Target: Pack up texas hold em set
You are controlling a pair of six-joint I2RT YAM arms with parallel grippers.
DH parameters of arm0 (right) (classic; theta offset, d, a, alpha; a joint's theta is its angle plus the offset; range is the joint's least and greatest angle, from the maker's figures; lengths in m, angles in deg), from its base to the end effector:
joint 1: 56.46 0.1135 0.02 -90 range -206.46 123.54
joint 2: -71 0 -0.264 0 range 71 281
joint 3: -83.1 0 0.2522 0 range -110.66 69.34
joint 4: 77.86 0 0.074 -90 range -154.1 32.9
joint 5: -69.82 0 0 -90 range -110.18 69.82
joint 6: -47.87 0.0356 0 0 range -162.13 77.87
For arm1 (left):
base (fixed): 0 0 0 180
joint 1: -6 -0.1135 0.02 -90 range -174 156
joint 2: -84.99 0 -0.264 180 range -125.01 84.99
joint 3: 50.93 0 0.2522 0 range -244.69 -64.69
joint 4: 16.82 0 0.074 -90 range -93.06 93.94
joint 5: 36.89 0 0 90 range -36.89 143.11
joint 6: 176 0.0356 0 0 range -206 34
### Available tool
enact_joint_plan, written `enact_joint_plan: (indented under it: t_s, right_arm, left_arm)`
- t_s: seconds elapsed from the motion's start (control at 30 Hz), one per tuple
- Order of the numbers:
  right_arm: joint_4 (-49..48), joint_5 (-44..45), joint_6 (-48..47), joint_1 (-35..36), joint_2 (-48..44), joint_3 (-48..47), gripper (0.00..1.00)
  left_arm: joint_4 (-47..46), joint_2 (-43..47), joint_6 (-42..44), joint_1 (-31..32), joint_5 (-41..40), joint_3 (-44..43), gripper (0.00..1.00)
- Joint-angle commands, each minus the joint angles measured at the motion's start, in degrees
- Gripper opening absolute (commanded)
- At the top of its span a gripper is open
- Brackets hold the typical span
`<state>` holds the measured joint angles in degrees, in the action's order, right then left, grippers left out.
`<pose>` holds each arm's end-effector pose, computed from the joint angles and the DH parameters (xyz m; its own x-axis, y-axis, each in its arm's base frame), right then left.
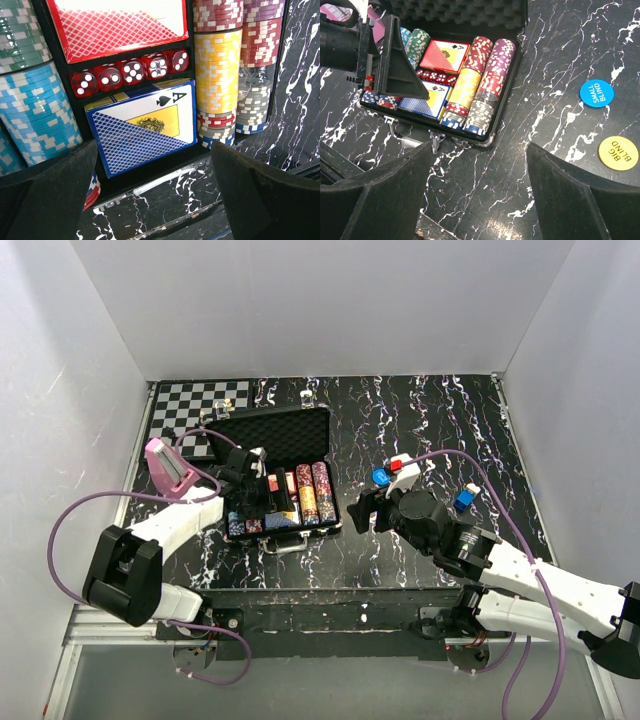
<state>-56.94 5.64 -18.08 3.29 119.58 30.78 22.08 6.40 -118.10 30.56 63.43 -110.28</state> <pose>0.1133 0.1635 0.2966 -0.3674 0.0983 -0.9249 -0.4580 0.8463 0.2719 0.2370 -0.1153 0.1966 -0.9174 -0.1556 -0.3663 0.0088 0.9123 -0.4094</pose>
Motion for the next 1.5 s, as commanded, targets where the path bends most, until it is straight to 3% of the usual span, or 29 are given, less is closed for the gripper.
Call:
enact_joint_plan:
  t_s: [0.0,0.2,0.4,0.63,1.0,1.47]
  right_arm:
    - [-1.27,1.6,0.38,0.11,-0.59,-0.11,0.83]
    - [-0.74,2.04,0.38,0.11,-1.12,-0.02,0.83]
    - [-0.04,2.91,0.21,0.02,-1.38,-0.11,0.83]
    - [0.05,3.53,0.55,0.02,-1.38,-0.02,0.83]
    - [2.07,5.99,2.4,-0.07,-0.76,-0.46,0.83]
    - [3.65,7.57,3.19,-0.07,-1.64,-0.19,0.83]
  left_arm:
    - [-3.34,-0.86,-0.77,1.19,2.15,0.41,0.96]
    - [-1.69,-2.45,0.01,2.51,-0.12,-1.61,0.96]
    - [3.32,3.7,2.74,2.51,-6.89,-5.82,0.98]
    - [5.62,4.68,4.5,2.6,-7.17,-9.26,0.98]
    - [-1.93,-0.77,-0.15,6.03,-2.24,-4.34,0.98]
    - [-6.6,-8.34,-2.0,11.13,-6.72,-0.92,0.98]
